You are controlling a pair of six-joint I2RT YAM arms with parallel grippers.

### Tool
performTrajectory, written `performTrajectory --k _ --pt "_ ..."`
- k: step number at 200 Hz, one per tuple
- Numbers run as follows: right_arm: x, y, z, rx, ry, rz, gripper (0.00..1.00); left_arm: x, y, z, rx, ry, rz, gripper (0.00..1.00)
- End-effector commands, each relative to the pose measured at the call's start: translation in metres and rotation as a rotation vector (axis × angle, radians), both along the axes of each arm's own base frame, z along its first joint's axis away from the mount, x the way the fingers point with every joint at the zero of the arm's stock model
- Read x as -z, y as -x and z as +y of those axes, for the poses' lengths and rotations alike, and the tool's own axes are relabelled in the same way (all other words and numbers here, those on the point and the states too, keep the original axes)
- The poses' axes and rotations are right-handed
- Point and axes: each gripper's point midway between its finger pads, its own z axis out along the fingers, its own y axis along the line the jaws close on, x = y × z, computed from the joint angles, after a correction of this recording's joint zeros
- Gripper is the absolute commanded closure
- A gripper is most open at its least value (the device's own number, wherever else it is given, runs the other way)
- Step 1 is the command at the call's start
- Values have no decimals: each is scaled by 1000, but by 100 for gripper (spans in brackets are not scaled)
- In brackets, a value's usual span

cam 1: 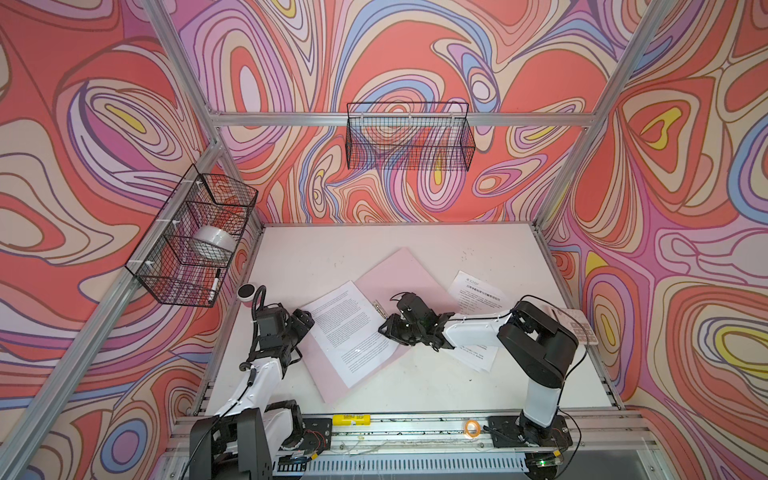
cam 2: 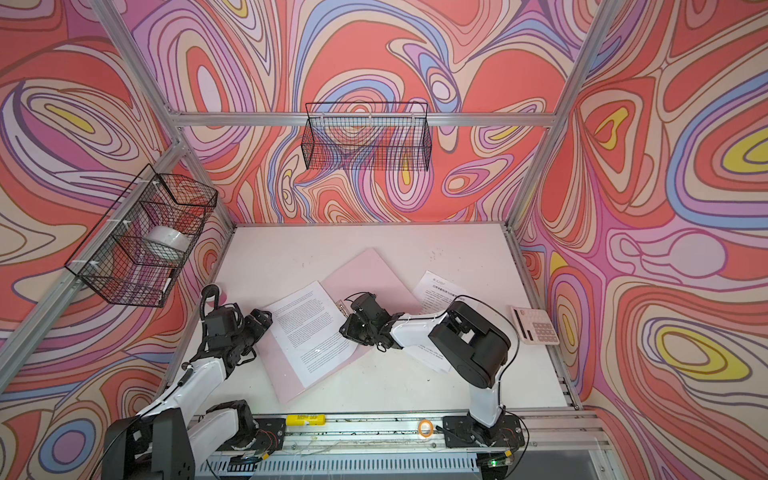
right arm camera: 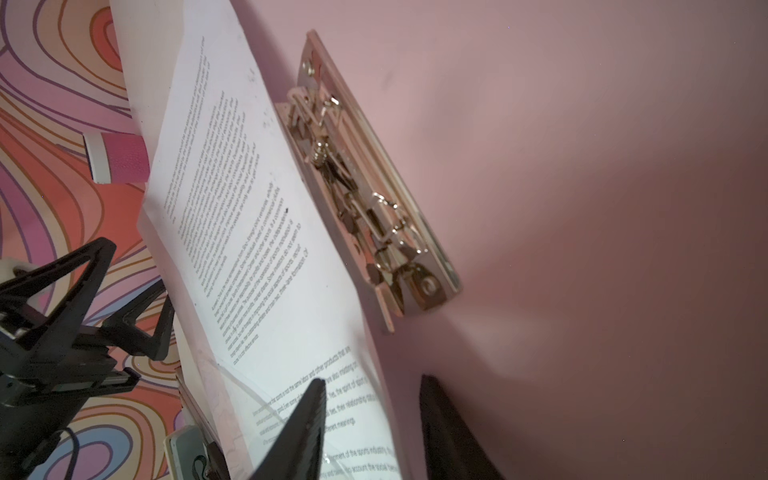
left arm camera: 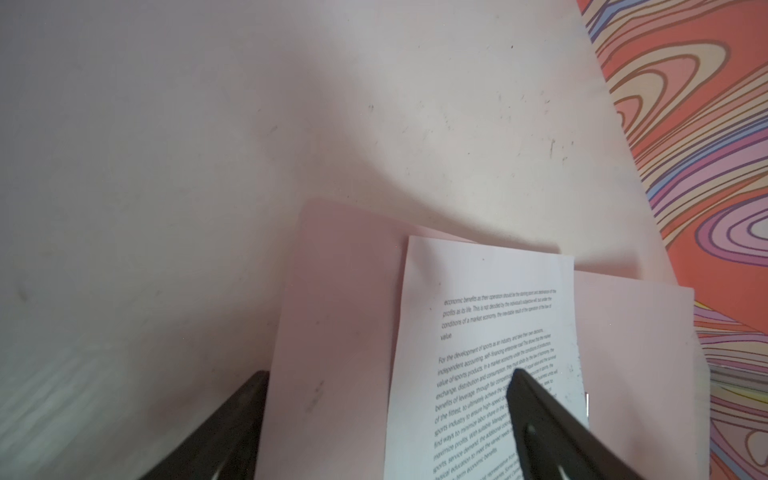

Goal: Put the files into the folder

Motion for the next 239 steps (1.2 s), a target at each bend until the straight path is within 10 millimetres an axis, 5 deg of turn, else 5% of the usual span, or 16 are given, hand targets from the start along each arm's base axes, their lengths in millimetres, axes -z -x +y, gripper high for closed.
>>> performTrajectory --k 1,46,116,137,165,189,239 --pt "22 0 -4 37 24 55 61 -16 -24 -2 -2 56 -112 16" --pt "27 -8 10 52 -9 75 62 -24 -54 -3 6 105 -196 30" --pt "31 -9 7 79 -4 86 62 -31 -55 -2 -2 103 -265 45" --pt "31 -11 10 78 -11 89 62 -34 -59 -7 25 120 -285 60" --pt "28 -11 13 65 -14 85 61 -32 -60 -9 33 134 -288 92" --pt "24 -11 10 60 2 71 61 -30 -62 -11 42 141 -289 100" --pt "22 -12 7 45 35 52 59 -31 -63 -15 56 164 -326 100"
